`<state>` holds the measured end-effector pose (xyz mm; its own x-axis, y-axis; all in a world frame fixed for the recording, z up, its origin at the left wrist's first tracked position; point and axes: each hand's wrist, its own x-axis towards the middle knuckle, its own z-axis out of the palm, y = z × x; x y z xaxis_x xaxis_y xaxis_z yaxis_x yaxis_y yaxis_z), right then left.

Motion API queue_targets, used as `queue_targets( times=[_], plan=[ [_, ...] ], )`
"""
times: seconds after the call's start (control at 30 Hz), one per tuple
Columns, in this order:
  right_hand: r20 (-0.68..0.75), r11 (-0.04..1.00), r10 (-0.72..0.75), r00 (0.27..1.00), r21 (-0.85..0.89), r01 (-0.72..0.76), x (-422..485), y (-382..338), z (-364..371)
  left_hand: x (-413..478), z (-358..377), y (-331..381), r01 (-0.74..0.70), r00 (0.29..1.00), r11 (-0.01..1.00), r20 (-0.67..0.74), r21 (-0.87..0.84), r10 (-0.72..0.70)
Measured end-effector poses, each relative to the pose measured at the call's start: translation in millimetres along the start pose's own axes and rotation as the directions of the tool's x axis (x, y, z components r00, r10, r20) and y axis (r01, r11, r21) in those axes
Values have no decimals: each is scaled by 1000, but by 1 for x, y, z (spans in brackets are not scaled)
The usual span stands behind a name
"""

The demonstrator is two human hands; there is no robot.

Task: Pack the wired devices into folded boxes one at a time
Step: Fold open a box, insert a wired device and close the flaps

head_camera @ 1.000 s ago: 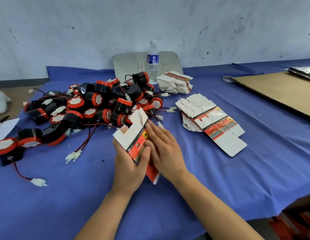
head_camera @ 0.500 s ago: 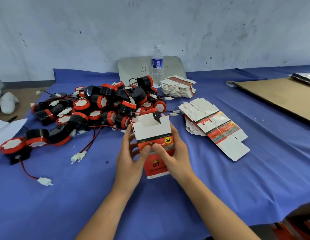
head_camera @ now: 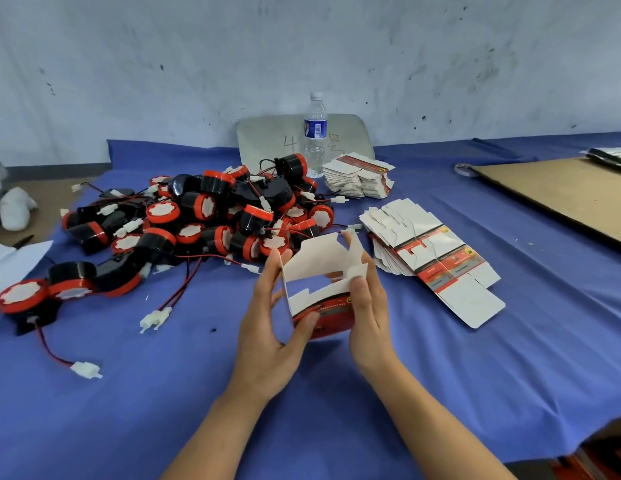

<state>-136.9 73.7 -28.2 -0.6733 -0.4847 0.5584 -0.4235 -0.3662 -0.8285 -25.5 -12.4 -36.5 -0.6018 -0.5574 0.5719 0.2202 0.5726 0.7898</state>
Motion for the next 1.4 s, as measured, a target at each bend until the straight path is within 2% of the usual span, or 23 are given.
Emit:
queue_targets(
  times=[0.17,0.53,0.77,1.07,1.27,1.4],
  plan=[
    [39,998,-60,997,-25,61,-1,-2,0,2,-2,1,23,999,999,-36,27,-22],
    [-32,989,-140,990,-44,138,-3,-2,1,-2,-1,6,24,997,988,70,-151,-14],
    [-24,962,-214,976,-181,207,-3,4,3,-1,-2,11,64,997,979,-25,-194,-70],
    [120,867,-410,904,-257,427,-7,6,8,2,-5,5,69,984,970,-145,-231,-105],
    [207,733,-532,821,-373,569,-5,-3,11,4,-6,3,127,964,936,-181,-327,-194],
    [238,636,-583,777,-461,619,-3,-5,10,4,-5,2,135,965,945,-177,-299,-194]
  ],
)
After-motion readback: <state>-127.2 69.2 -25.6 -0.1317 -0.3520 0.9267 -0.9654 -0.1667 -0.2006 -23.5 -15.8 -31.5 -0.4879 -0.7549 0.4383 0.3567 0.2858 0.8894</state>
